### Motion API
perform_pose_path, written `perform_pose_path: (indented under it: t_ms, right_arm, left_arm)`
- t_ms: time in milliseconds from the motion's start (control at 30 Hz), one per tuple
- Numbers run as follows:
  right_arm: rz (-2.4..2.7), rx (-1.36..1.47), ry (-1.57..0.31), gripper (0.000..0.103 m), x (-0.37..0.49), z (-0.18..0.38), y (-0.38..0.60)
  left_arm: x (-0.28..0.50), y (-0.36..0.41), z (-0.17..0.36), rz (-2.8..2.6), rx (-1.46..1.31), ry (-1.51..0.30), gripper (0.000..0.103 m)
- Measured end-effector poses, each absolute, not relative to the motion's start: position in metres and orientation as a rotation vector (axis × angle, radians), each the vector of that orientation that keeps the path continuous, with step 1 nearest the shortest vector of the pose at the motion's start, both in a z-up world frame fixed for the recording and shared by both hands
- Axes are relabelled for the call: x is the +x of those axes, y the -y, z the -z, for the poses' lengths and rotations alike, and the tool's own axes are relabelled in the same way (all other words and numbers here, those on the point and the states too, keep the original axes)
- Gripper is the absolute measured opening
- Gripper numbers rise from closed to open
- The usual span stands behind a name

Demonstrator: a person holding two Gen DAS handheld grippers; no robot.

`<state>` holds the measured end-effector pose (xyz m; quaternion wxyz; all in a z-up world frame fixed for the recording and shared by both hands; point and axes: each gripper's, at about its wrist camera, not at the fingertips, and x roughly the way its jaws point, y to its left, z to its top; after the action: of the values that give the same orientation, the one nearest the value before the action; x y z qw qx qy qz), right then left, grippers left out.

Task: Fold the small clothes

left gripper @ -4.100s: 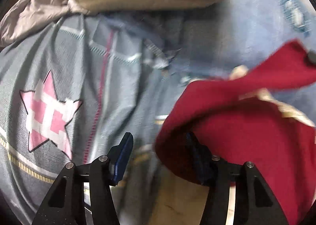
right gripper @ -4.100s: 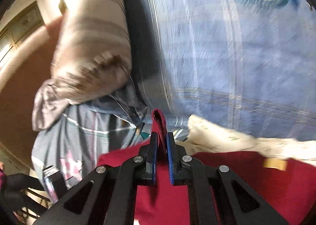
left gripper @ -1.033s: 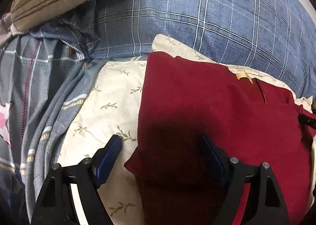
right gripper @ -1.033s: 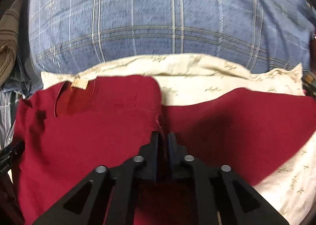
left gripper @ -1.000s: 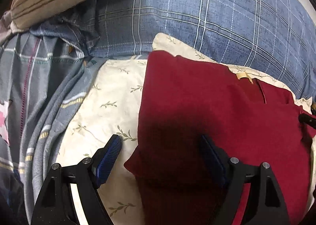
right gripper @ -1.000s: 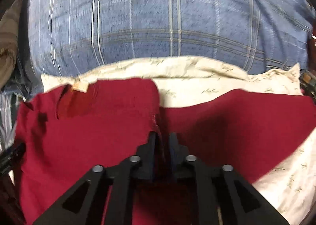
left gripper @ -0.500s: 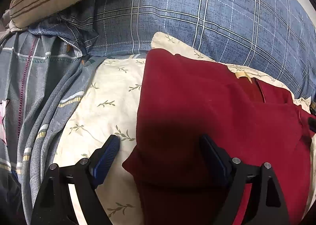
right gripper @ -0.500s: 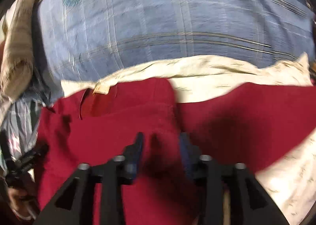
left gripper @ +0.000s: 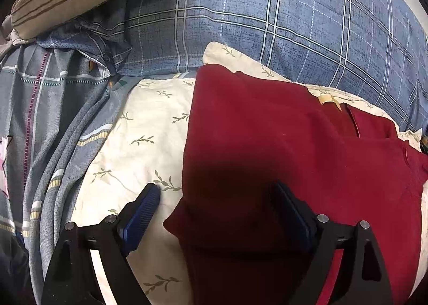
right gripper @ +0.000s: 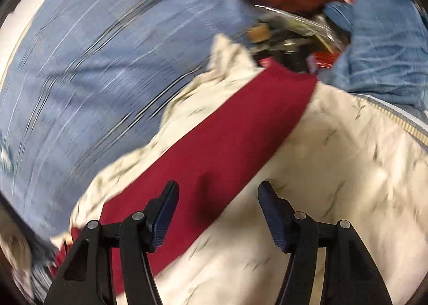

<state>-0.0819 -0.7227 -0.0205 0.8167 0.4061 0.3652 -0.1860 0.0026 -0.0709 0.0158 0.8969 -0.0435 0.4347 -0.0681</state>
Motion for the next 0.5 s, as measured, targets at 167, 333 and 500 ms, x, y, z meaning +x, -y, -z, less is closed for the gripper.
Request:
perform_pose_path:
  t_ms: [167,333,500]
  right_arm:
    - [0.378,0.872,-0.730,0.027,-0.063,0.030,0.740]
    - [0.322,0.820,-0.712,0.008,-0.059,0.007,0.734]
    - [0.120,0.665,-0.652,0.007,-0.065,-0.066,0.665]
  left_arm:
    - [0.004,0.070,-0.016,0.144,-0.094,-0.904,0.089]
    - [0.002,0.057,-0.024,0.166,-0.153,-0.891,0.085]
    - [-0.001,0.038,-0.035,0.145,-0.210,-0.858,0.085]
